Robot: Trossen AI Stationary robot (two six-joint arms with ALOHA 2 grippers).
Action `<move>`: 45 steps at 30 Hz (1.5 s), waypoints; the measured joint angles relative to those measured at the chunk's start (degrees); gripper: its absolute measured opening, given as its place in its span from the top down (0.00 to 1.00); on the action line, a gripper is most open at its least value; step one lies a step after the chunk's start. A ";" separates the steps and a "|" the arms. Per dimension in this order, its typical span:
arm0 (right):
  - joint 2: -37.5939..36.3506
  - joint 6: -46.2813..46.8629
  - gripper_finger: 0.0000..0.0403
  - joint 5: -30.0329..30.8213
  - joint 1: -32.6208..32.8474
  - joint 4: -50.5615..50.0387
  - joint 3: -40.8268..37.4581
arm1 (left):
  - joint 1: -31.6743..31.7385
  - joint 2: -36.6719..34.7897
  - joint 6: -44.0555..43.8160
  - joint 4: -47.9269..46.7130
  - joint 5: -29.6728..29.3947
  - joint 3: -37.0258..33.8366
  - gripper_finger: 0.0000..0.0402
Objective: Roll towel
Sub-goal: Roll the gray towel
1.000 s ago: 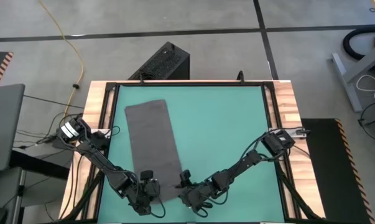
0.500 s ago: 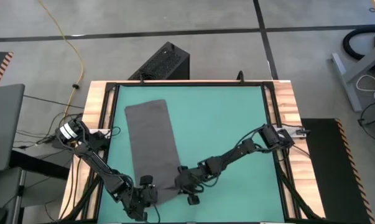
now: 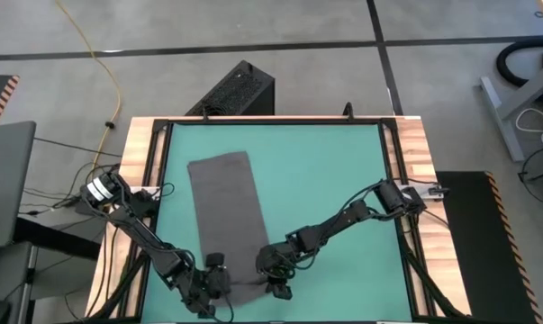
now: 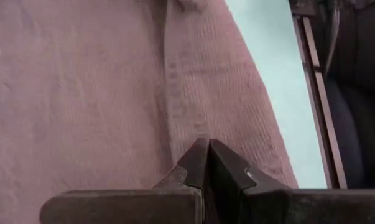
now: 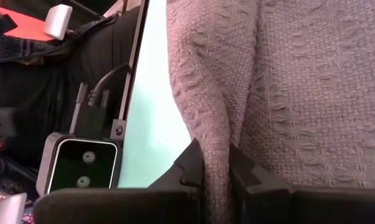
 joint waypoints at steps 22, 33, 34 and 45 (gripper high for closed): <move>-6.86 -8.80 0.63 0.33 -2.62 -11.11 -0.20 | -1.27 -0.11 -6.58 10.38 -0.90 -9.11 1.00; -13.94 -23.11 0.51 29.86 6.57 -16.50 -0.07 | -1.30 -0.09 -6.57 9.77 -2.24 -9.09 1.00; -13.62 -25.84 0.51 33.31 8.60 -14.79 -0.05 | -1.26 -0.09 -6.45 9.77 -2.36 -9.09 1.00; -6.58 -39.86 0.46 57.01 17.41 -7.78 0.28 | -0.86 -0.07 -7.70 9.66 -1.87 -9.07 1.00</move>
